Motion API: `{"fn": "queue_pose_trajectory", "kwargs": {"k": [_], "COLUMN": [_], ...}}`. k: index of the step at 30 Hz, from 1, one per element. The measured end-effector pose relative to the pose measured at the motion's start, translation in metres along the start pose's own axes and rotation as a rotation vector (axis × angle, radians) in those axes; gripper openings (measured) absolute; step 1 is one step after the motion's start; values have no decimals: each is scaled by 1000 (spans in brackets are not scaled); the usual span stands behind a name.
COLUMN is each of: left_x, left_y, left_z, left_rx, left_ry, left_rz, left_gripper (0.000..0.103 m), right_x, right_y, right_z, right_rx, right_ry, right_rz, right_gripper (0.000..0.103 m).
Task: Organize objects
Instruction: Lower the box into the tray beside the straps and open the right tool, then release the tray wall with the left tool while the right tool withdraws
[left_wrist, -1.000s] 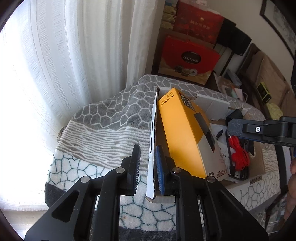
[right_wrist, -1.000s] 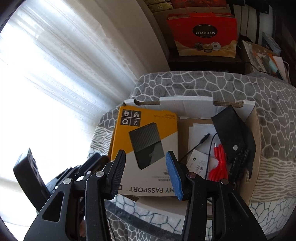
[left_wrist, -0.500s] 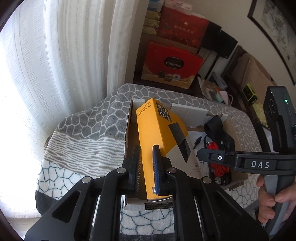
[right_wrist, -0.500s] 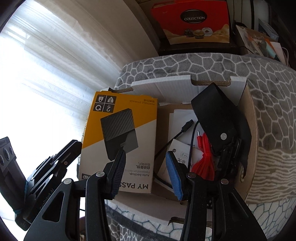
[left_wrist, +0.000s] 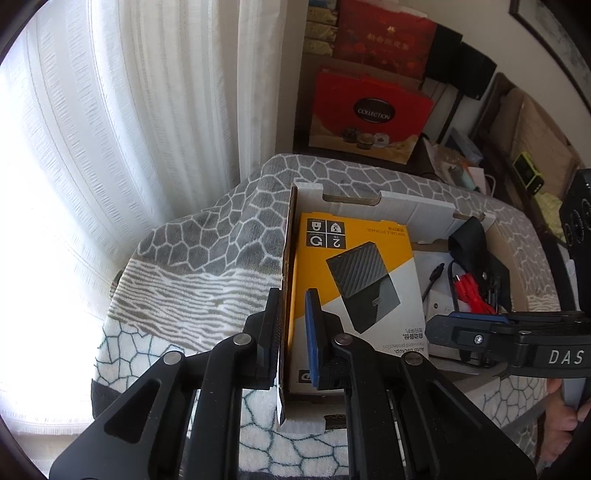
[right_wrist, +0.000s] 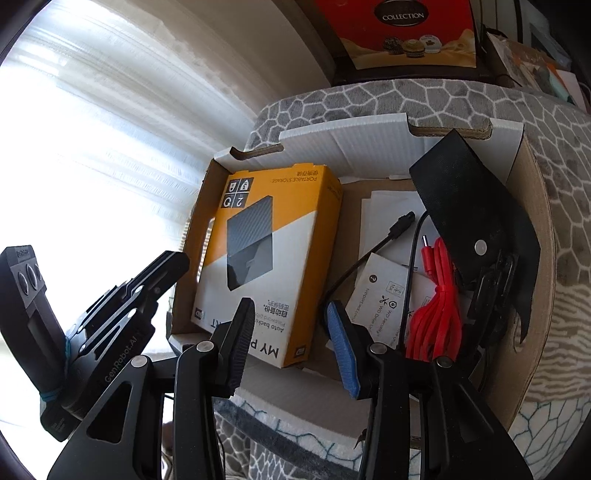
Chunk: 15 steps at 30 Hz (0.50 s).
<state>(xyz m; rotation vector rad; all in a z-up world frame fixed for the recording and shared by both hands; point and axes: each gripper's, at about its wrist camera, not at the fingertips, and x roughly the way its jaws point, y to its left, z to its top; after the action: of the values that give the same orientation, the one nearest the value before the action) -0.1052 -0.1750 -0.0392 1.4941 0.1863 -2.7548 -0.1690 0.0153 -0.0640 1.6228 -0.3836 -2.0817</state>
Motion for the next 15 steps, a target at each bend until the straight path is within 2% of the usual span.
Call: {"fn": "queue_pose_trajectory", "kwargs": {"k": [4,7,15], "left_x": [2,-2,-26], "left_y": [-1,-6,-30], "left_z": [-3,-4,-5], "left_rx": [4,13,63], "left_ry": [7,-2,-62], "left_rz": [10,12,26], "left_gripper": [14,21,58], "right_x": [-11,-22,-50], "right_y": [2,2,-11], "right_z": [-2,-7,-17], "right_rx": [-42,-74,-134], "right_ry": [-35,-64,-152], "right_rz": [-40,-68,-157], "right_gripper": [43,43,46]}}
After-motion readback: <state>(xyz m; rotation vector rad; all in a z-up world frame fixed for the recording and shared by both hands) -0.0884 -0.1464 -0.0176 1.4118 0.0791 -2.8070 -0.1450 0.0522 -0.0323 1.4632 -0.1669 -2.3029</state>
